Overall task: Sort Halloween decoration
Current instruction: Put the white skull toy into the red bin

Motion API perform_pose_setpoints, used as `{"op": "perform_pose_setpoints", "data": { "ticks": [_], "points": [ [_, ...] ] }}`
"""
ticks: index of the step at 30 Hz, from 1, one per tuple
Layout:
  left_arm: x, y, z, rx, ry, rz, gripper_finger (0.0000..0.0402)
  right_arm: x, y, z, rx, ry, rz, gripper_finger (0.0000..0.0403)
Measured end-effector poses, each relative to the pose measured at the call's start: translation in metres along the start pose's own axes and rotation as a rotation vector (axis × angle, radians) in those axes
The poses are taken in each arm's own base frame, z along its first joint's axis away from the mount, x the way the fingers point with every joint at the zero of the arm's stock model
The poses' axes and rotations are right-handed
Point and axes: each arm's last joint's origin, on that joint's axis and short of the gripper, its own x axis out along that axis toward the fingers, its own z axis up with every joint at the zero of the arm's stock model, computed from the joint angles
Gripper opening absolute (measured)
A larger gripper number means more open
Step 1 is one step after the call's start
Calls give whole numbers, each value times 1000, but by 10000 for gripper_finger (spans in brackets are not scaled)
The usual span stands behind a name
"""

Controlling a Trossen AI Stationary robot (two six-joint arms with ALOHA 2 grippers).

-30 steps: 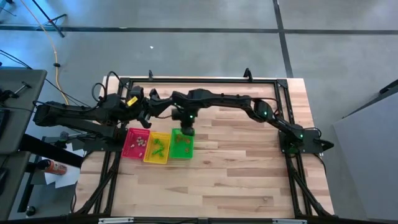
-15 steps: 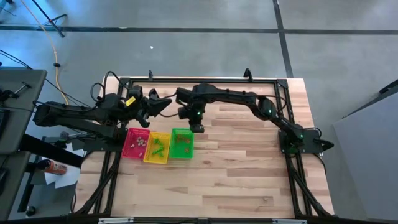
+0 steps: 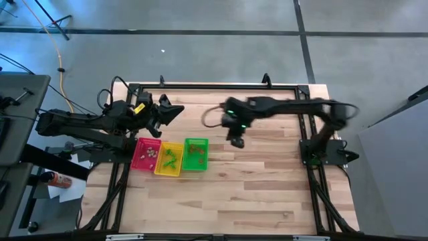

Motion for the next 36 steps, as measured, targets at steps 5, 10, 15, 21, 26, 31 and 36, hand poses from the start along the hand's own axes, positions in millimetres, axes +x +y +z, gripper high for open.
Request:
{"op": "perform_pose_setpoints", "data": {
  "ticks": [5, 10, 15, 21, 26, 31, 36],
  "points": [
    [0, 1, 0, 85, -6, 17, 0, -35, 29, -47, 102, -182, -48, 0],
    [0, 2, -2, 240, 19, 28, 0, -64, 61, -77, 131, -445, -69, 0],
    [0, 4, -7, 313, 71, 44, 0, -84, 88, -92, 121, -780, -78, 0],
    [6, 13, -28, 331, 220, 61, 0, -91, 107, -93, 26, -1045, -69, 0],
    [14, 18, -47, 322, 331, 1, 0, -94, 112, -89, -41, -1058, -87, 0],
    [16, 21, -52, 314, 353, 2, 0, -96, 112, -89, -39, -1061, -88, 0],
    [16, 20, -52, 311, 351, 3, 0, -92, 113, -91, 90, -1003, 60, 0]
  ]
}}
